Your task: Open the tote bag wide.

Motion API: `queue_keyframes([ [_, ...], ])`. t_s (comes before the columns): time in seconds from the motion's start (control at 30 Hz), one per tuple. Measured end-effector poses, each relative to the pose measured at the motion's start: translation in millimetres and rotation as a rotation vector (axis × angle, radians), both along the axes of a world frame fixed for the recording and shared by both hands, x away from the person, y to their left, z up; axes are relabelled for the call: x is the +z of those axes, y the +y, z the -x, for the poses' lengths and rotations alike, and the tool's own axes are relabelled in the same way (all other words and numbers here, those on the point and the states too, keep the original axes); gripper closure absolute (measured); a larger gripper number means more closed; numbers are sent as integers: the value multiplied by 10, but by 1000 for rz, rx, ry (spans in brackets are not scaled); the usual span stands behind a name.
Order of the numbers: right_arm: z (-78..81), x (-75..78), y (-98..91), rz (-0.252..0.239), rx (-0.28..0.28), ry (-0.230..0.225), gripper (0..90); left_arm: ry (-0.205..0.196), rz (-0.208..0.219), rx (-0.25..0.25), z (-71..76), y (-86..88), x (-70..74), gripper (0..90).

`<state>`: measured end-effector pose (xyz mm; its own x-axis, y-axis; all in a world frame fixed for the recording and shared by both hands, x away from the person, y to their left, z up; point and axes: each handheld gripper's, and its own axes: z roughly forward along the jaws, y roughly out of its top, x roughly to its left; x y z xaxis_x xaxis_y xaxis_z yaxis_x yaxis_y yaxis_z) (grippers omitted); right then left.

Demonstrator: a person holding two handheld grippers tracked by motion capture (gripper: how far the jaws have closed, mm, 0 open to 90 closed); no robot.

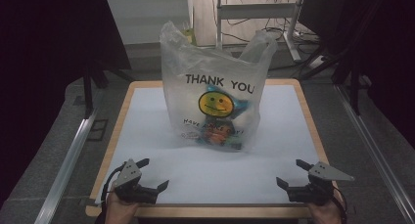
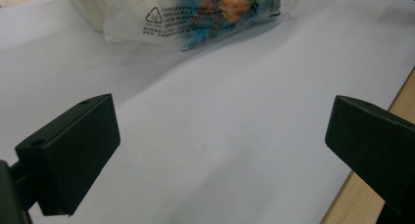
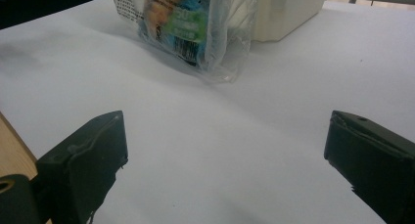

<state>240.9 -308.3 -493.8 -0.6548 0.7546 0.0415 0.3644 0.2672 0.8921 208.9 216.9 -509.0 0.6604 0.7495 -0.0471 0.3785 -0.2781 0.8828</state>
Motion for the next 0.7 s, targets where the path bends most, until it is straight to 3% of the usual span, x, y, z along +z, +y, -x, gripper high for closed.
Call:
queue_keyframes([
  [0.7,-6,-10,24,13,7,9,24,26,28,14,0,9,22,4],
])
